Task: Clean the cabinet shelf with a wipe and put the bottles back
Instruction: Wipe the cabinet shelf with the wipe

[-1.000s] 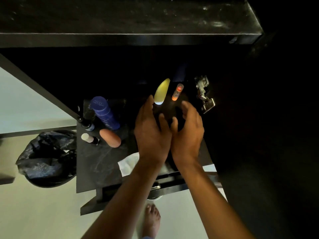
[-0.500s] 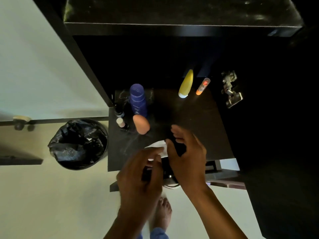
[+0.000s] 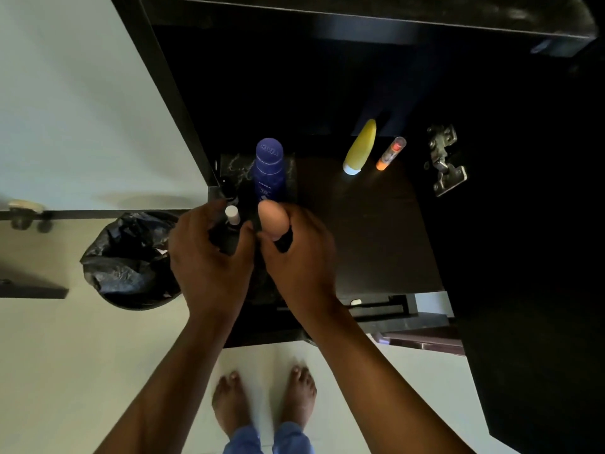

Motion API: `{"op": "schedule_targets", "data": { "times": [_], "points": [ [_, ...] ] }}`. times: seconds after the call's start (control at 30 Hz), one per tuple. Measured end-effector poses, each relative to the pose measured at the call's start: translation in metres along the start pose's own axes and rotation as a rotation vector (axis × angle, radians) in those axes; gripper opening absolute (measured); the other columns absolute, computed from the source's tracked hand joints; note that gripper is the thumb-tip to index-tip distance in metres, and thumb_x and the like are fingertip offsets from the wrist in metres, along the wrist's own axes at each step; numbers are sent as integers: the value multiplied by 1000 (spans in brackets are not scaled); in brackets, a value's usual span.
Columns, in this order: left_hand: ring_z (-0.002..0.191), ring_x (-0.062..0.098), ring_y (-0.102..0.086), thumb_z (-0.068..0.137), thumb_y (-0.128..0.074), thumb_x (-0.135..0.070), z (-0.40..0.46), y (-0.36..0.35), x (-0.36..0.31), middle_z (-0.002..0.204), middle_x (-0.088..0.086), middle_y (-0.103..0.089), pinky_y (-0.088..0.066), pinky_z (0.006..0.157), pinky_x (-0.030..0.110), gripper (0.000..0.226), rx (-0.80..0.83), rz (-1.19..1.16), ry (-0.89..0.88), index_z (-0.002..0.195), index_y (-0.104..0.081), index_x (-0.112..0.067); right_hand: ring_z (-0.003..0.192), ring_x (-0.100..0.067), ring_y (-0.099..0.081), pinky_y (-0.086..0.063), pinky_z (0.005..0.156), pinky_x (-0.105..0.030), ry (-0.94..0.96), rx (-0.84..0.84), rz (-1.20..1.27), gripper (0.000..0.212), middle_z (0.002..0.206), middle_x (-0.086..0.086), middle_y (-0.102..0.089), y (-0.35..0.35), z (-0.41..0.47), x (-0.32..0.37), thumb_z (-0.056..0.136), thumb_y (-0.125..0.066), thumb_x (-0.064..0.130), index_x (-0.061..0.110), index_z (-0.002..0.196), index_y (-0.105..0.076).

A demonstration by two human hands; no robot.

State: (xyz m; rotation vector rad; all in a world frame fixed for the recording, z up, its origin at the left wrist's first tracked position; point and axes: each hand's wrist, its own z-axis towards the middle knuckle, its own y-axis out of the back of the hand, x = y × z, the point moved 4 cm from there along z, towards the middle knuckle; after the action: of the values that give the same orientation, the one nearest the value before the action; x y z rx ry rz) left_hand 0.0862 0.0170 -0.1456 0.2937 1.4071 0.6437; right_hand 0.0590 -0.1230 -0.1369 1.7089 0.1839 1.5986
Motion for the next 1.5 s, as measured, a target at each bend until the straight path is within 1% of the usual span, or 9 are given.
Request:
{"op": "schedule_targets", "data": {
  "times": [0.13, 0.37, 0.47, 0.53, 0.6, 0.7, 0.83, 0.93, 1.5],
  "points": [
    [93, 19, -68, 90, -72, -31, 1, -3, 3, 98, -4, -71, -57, 82, 51, 20, 23, 26, -6, 108, -70, -22, 106, -19, -70, -55, 85, -27, -16, -4, -34, 39, 118, -3, -71, -3, 1, -1, 85, -84, 29, 16, 119, -68],
    [83, 17, -70, 93, -77, -19, -15, 6, -16, 95, -2, -71, -60, 77, 48, 14, -8, -45, -35, 106, -74, -18, 107, -13, -69, -55, 88, -23, -8, -38, 6, 38, 118, 1, -72, 15, 0, -5, 85, -84, 26, 18, 120, -70],
    [85, 5, -67, 90, -75, -17, -28, 1, -43, 93, -4, -71, -56, 80, 30, 12, 7, -77, -98, 101, -75, -15, 100, -4, -67, -49, 85, -9, -76, -55, 27, 37, 114, 6, -73, 38, 6, -14, 87, -83, 28, 23, 121, -69],
    [87, -8, -65, 89, -74, -15, -35, -10, -61, 93, -7, -70, -48, 80, 10, 14, 45, -117, -135, 103, -75, -14, 97, -6, -68, -57, 84, -20, -126, -97, 48, 33, 107, 9, -71, 55, 13, -24, 86, -83, 27, 24, 116, -70],
    [92, -11, -64, 92, -75, -17, -38, -26, -73, 97, -10, -71, -43, 82, 2, 14, 97, -156, -141, 106, -75, -15, 95, -7, -66, -59, 83, -31, -154, -160, 50, 31, 104, 10, -69, 73, 22, -34, 85, -84, 23, 23, 113, -70],
    [93, 0, -69, 92, -76, -21, -33, -57, -85, 102, -13, -71, -47, 84, 7, 21, 156, -181, -152, 113, -75, -21, 96, -7, -66, -60, 81, -33, -154, -246, 5, 38, 107, 10, -69, 97, 37, -47, 84, -85, 17, 22, 118, -69],
    [91, 12, -72, 91, -75, -17, -17, -102, -97, 104, -6, -75, -61, 83, 32, 23, 202, -190, -180, 114, -76, -21, 100, -10, -67, -61, 84, -37, -212, -277, -42, 39, 110, 7, -68, 118, 58, -66, 91, -78, 22, 24, 127, -62],
    [92, 16, -72, 90, -74, -16, -6, -130, -102, 103, -3, -76, -61, 83, 41, 21, 235, -176, -185, 111, -77, -18, 102, -15, -69, -62, 85, -42, -190, -291, -86, 38, 114, 0, -70, 123, 69, -73, 97, -71, 22, 20, 132, -58],
    [93, 10, -73, 91, -76, -30, 1, -165, -98, 103, -4, -77, -62, 80, 40, 23, 265, -186, -143, 112, -76, -23, 108, -22, -70, -63, 86, -42, -169, -299, -62, 49, 123, -9, -68, 122, 81, -87, 99, -68, 19, 18, 143, -45]
  ]
}}
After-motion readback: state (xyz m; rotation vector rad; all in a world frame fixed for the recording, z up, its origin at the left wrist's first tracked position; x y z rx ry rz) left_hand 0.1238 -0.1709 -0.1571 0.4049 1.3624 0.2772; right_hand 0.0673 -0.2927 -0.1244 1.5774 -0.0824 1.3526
